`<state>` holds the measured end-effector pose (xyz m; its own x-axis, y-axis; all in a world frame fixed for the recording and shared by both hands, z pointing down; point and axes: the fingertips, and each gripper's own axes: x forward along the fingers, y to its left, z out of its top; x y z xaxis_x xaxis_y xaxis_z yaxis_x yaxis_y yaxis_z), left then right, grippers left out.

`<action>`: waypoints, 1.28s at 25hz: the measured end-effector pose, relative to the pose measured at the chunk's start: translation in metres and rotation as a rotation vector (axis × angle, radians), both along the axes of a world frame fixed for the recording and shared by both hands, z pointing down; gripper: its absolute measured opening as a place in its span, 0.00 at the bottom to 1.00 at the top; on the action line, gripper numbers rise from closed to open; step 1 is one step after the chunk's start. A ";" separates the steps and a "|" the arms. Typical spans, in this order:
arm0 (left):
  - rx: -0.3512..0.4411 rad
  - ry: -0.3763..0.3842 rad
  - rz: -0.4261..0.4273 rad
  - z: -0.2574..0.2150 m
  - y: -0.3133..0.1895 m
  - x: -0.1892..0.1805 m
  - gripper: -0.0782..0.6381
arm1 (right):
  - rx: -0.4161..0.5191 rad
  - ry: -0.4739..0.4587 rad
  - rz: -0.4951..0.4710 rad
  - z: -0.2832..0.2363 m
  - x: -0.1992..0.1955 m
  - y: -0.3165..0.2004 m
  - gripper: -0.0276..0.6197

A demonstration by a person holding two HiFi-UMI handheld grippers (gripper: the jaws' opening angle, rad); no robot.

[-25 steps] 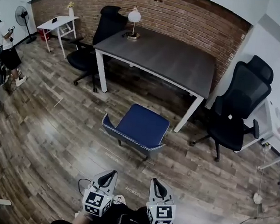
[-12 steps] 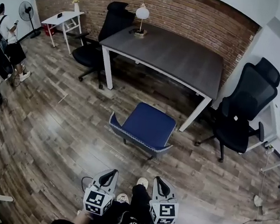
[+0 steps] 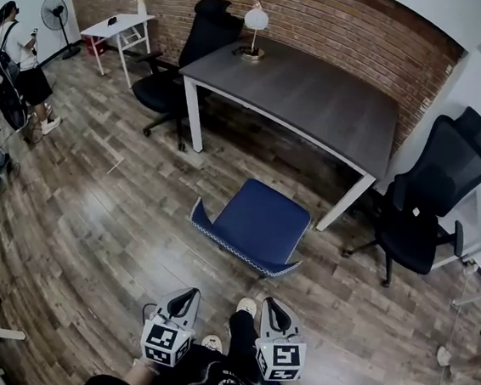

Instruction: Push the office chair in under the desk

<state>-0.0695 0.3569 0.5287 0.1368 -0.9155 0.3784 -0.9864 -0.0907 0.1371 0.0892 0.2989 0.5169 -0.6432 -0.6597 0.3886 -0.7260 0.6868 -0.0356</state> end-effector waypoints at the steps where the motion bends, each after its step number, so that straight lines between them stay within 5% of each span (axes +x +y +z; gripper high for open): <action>1: 0.002 -0.002 -0.001 -0.001 -0.005 0.000 0.12 | -0.004 0.003 -0.004 0.001 0.000 -0.005 0.05; 26: -0.036 0.035 0.008 0.000 -0.115 -0.023 0.12 | -0.126 0.011 -0.118 0.018 -0.024 -0.117 0.05; 32: -0.043 -0.013 0.166 -0.010 -0.148 -0.020 0.12 | -0.209 0.024 -0.175 0.023 -0.030 -0.134 0.05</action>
